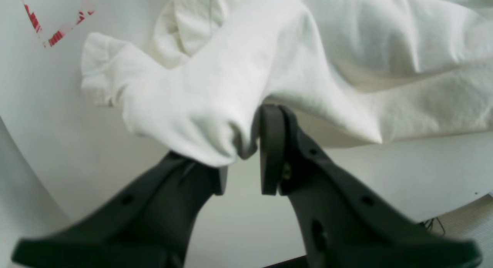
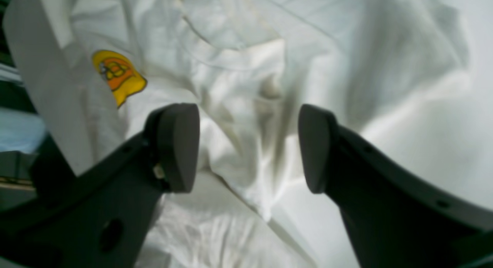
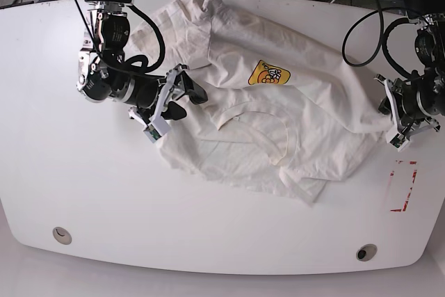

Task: Layout the t-shirt on the table in an organized manner, then fold the t-shirt properly
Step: 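Move the right gripper to the shirt's bunched edge and grasp it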

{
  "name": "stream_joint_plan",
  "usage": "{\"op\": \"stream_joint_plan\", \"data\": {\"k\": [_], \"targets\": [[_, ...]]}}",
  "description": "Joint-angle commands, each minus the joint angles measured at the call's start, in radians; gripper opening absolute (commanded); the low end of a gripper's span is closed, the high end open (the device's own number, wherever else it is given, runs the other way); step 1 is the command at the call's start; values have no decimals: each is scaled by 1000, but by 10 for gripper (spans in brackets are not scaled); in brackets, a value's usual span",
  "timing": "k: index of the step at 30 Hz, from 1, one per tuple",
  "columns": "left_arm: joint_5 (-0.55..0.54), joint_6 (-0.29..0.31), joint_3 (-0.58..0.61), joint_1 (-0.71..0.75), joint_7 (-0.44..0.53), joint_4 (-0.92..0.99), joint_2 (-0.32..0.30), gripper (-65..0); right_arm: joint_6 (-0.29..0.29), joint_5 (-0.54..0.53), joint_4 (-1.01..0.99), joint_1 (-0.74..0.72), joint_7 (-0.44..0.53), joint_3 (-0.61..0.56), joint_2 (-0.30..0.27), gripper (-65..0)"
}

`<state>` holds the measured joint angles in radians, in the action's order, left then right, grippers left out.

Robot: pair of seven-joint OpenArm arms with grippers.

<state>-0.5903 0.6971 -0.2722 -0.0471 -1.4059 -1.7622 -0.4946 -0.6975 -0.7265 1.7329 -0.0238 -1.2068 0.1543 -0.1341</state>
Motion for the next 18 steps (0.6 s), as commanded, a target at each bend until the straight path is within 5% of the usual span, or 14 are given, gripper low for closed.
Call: {"op": "stream_joint_plan", "data": {"k": [1, 18], "targets": [[-7, 1, -6, -17, 10, -17, -20, -526, -1, -14, -67, -54, 22, -34, -9, -270], [-9, 1, -6, -17, 10, -17, -16, -526, -1, -14, -330, -158, 28, -88, -9, -270]]}}
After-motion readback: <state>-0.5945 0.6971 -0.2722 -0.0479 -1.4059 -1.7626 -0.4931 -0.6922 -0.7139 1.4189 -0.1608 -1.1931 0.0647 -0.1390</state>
